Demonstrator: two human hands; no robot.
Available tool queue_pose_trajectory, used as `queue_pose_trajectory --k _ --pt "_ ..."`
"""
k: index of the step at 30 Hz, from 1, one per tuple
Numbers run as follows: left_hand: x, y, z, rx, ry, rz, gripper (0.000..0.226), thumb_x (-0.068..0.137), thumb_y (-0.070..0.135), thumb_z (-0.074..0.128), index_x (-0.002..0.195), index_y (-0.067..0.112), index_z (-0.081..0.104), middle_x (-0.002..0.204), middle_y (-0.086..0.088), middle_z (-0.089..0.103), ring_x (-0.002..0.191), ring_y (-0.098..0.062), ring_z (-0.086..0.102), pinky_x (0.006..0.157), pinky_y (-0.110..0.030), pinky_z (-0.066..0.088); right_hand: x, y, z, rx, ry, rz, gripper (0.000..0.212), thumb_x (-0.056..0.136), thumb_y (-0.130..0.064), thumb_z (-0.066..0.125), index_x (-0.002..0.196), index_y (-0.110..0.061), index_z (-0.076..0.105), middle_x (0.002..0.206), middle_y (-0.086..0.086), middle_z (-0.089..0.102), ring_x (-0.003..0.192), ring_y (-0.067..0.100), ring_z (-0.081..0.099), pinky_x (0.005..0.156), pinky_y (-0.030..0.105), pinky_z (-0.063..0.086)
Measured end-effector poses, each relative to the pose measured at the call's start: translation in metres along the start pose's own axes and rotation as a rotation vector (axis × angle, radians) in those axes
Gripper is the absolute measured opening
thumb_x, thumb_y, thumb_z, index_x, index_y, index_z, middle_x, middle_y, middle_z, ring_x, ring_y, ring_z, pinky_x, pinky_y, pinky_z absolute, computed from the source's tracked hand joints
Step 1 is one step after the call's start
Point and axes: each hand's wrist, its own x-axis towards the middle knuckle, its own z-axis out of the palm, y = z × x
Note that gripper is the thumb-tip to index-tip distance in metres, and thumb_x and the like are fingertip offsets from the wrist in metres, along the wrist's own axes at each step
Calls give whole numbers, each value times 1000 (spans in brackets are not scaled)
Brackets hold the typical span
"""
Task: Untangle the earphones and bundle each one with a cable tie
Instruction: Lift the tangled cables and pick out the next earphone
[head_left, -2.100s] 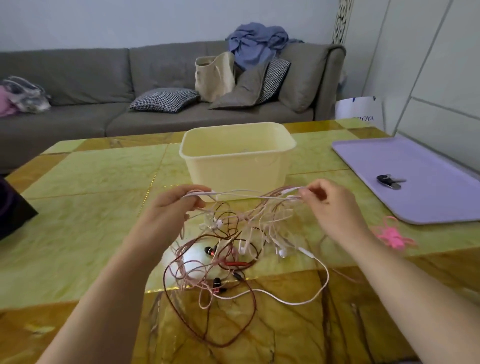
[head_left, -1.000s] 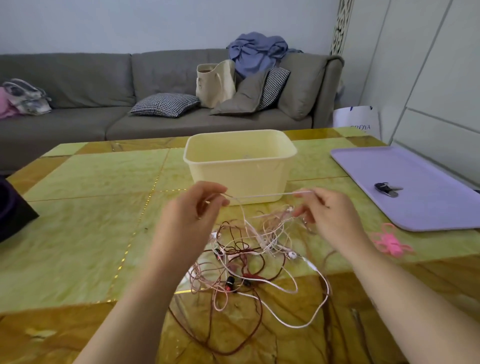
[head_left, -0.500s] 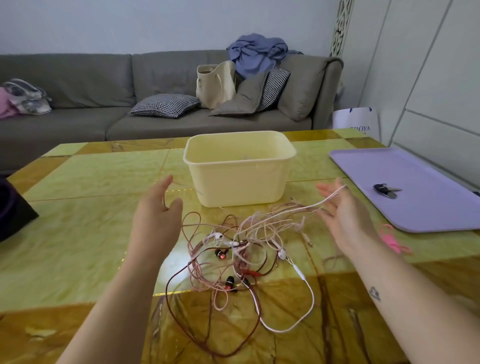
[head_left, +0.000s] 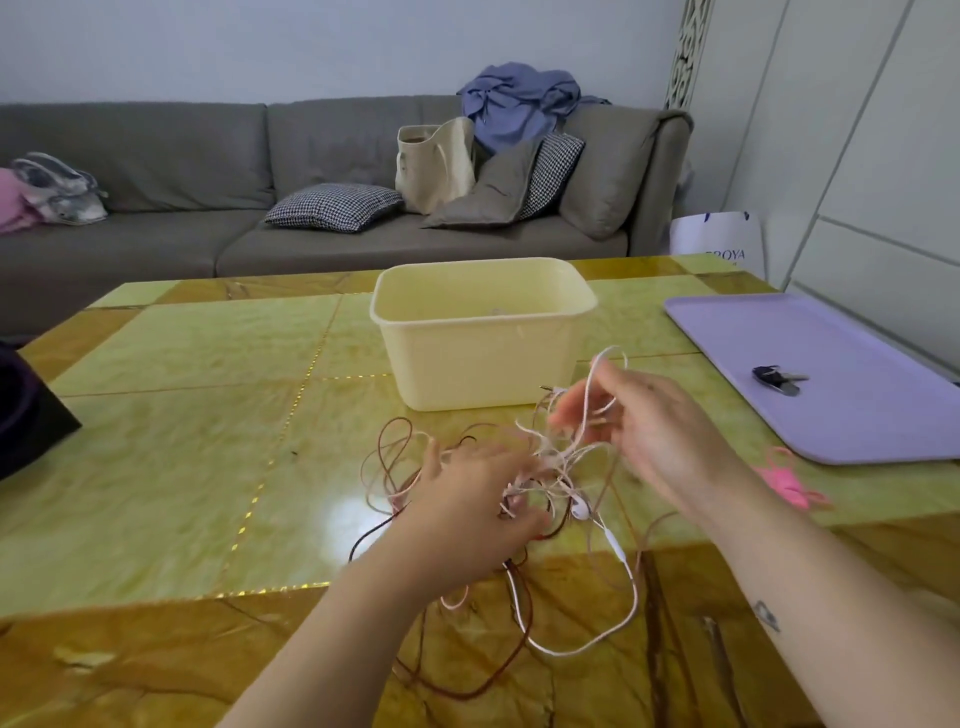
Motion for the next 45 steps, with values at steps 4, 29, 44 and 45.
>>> queue_pose_trajectory --k 4,29,44,45 --pt "11 -6 0 -242 269 -179 30 97 38 45 73 23 57 64 7 58 51 -1 46 75 -31 47 11 9 -31 271 405 67 30 98 -23 47 76 -12 63 78 3 68 77 16 63 70 29 51" --pt "45 35 -157 -511 406 -275 44 100 40 31 70 18 55 74 3 48 68 -13 43 61 -29 32 61 -109 -22 -546 -19 293 51 103 -30 26 73 -9 62 55 1 66 52 16 56 51 22 34" --pt "69 112 -266 -691 518 160 33 98 31 46 74 26 69 49 7 35 44 -12 27 49 -26 18 45 -176 29 -585 -415 -7 25 94 -29 56 111 -12 63 76 -6 68 71 7 58 69 21 46" --pt "69 117 -267 -683 525 179 32 99 30 46 77 23 68 43 12 38 41 -8 31 46 -24 22 44 -166 37 -575 -405 -12 20 94 -30 57 100 -13 65 71 -7 66 65 5 58 67 20 47"
